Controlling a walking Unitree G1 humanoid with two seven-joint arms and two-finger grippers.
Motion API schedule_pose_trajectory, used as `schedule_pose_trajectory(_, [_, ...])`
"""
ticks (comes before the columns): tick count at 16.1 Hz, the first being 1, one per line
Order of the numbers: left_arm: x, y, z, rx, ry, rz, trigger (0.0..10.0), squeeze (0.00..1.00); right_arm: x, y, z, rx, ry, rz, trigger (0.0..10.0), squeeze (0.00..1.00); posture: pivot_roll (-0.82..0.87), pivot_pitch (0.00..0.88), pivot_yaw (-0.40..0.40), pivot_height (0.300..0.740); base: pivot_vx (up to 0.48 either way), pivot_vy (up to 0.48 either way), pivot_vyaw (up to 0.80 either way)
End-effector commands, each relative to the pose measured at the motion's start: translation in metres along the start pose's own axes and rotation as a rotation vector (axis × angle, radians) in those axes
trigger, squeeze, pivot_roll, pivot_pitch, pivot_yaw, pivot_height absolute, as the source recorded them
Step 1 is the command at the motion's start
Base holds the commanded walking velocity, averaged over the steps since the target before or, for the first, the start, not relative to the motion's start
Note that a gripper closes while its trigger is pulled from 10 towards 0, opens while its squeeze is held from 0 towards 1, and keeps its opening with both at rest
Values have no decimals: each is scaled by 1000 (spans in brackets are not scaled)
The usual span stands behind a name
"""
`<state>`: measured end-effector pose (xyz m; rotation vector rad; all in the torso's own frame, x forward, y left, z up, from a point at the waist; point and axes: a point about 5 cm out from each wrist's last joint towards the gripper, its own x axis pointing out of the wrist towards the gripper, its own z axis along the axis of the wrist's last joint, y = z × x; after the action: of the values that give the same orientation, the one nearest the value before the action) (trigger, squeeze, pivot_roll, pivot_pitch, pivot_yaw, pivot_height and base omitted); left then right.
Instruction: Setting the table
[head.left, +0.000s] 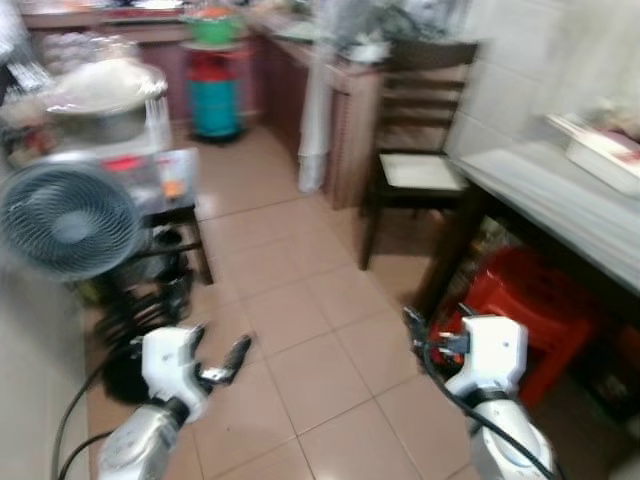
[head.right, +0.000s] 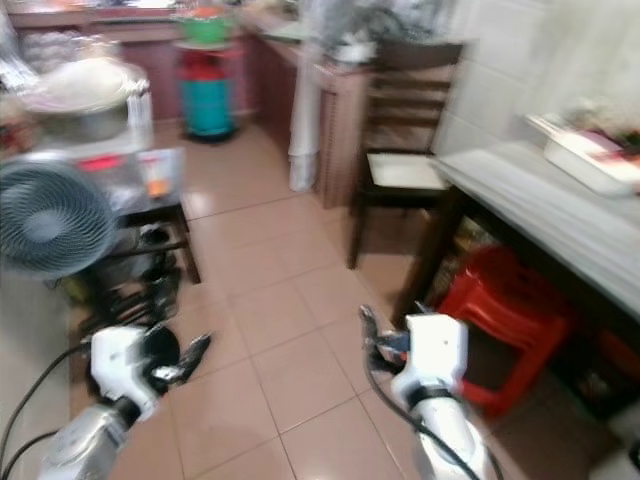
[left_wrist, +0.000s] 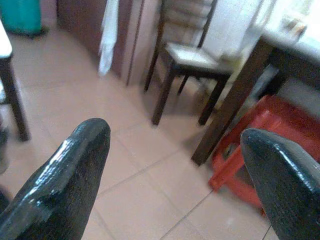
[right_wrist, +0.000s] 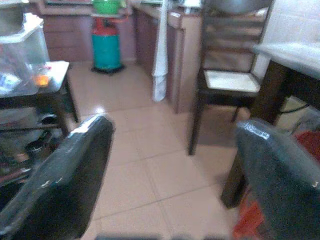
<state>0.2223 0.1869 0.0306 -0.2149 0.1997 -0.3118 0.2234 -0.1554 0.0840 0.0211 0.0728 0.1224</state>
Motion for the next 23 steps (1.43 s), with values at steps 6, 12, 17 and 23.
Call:
schedule_pose_trajectory(6, [7,-7,-3,2,-31,-40,10000,0,-2,-9,3,-30,2,-14,10000,0,45,0,-35,740,337,0,-800])
schedule_pose_trajectory(12, [-6,7,-9,49,-32,13,10000,0,-22,-14,9,-69,-17,-33,10000,0,38,0,-26,740,148,0,-800])
schedule_pose_trajectory(17, [-11,15,-13,105,-15,136,10000,0,-27,-14,6,-65,-11,-39,10000,0,35,0,-24,740,0,0,-264])
schedule_pose_trajectory(23, [3,-5,21,160,-79,139,10000,0,-23,-15,2,-55,13,-44,10000,0,37,0,-34,740,0,0,-357])
